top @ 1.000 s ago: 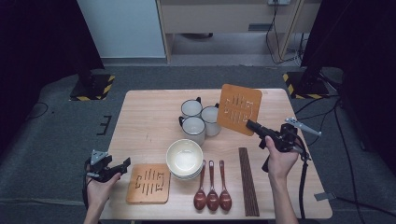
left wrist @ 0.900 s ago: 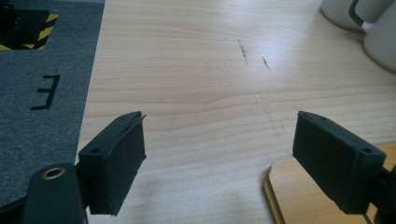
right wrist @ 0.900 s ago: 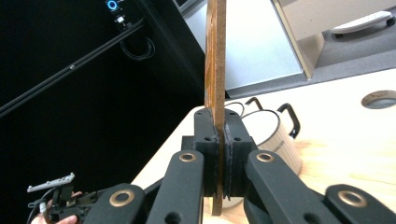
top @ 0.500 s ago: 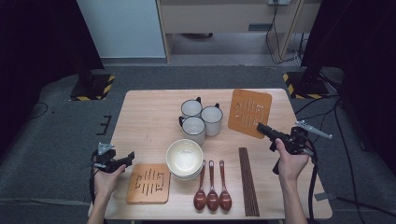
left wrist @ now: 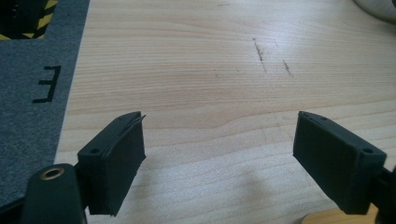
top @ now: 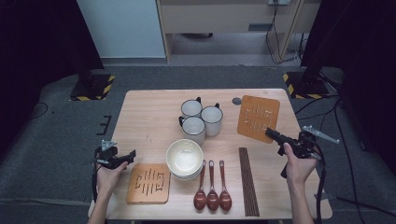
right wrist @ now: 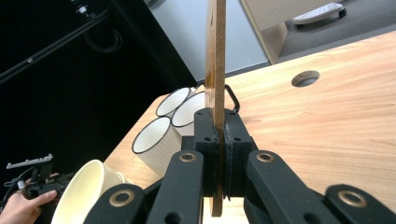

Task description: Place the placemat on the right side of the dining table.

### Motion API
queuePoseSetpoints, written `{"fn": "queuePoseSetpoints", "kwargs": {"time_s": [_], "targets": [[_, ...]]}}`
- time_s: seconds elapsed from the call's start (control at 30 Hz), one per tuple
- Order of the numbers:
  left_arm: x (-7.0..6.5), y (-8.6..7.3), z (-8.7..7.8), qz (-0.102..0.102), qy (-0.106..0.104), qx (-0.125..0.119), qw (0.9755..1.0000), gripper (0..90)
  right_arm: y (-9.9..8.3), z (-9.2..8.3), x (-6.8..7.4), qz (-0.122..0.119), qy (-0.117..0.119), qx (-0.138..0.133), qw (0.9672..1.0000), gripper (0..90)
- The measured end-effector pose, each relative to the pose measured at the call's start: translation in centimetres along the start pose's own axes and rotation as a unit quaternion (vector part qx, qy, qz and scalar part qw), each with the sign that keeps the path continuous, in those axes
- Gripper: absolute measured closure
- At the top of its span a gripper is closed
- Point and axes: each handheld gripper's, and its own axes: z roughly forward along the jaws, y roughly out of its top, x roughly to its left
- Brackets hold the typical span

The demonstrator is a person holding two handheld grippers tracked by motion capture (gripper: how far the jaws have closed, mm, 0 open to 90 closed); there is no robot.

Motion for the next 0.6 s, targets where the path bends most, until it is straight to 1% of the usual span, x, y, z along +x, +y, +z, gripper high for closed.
{"fn": "queuePoseSetpoints", "kwargs": {"time_s": [0.03, 0.13, 0.17, 0.2, 0.27, 0.33, 0.4, 0.47, 0.6], "targets": [[-0.1, 0.0, 0.3, 0.002, 0.002, 0.004, 1.0, 16.2, -0.2, -0.1, -0.5, -0.001, -0.003, 0.001, 1.0, 87.3], [-0.1, 0.0, 0.8, -0.003, 0.002, 0.005, 1.0, 16.2, -0.4, -0.2, -1.1, 0.003, -0.011, 0.003, 0.9999, 87.3], [-0.1, 0.0, 0.8, -0.003, 0.002, 0.005, 1.0, 16.1, -0.4, -0.2, -1.1, 0.003, -0.011, 0.003, 0.9999, 87.3], [-0.1, -0.1, 1.2, 0.0, 0.001, 0.01, 0.9999, 15.9, -0.5, -0.4, -1.5, 0.008, -0.017, 0.008, 0.9998, 87.3], [-0.1, -0.1, 1.5, -0.001, 0.001, 0.013, 0.9999, 15.9, -0.7, -0.5, -2.0, 0.008, -0.022, 0.008, 0.9997, 87.3], [0.0, -0.1, 1.6, -0.001, 0.002, 0.015, 0.9999, 16.1, -0.8, -0.6, -2.2, 0.012, -0.025, 0.01, 0.9996, 87.3], [0.1, -0.1, 1.8, -0.003, 0.003, 0.009, 1.0, 16.6, -1.2, -0.6, -2.9, 0.018, -0.036, 0.015, 0.9991, 87.3], [0.0, -0.1, 1.9, -0.002, 0.002, 0.006, 1.0, 16.6, -1.3, -0.6, -3.1, 0.023, -0.039, 0.019, 0.9988, 87.3], [-0.1, -0.1, 2.0, 0.002, 0.003, 0.007, 1.0, 17.2, -1.5, -0.5, -3.5, 0.02, -0.045, 0.021, 0.9986, 87.3]]}}
